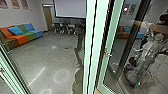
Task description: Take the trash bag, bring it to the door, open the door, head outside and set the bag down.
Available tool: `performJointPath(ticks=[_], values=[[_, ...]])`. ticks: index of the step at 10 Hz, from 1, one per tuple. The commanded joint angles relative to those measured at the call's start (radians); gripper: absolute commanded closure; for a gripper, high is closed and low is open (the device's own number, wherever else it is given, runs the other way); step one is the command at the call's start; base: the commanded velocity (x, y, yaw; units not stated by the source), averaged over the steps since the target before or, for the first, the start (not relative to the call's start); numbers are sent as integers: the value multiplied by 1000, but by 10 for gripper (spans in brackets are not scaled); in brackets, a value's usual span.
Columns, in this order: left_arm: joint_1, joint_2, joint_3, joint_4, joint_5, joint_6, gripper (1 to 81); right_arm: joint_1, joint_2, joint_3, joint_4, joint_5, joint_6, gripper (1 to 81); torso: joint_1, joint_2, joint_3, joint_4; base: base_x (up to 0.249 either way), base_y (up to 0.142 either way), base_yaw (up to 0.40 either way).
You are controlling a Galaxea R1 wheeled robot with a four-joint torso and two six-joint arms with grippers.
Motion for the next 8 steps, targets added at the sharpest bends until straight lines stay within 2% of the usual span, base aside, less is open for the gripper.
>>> performJointPath(ticks=[1, 3, 6, 8], values=[[-37, 6, 2, -4, 78, 0, 811, 109, 1, 0, -22, 2, 0, 10, 0, 0, 0, 0, 0, 0, 0], [-37, 4, 2, -4, 78, 0, 811, 102, 7, -18, -49, 9, -4, 10, 0, 0, 0, 0, 0, 0, 0], [-37, 7, 2, -7, 78, 0, 811, 190, 28, -60, -166, 17, -24, 10, 0, 0, 0, 0, 0, 0, 0], [-37, 7, 2, -10, 78, -1, 811, 185, 56, -80, -255, 14, -23, 10, 0, 0, 0, 0, 0, 0, 0]])
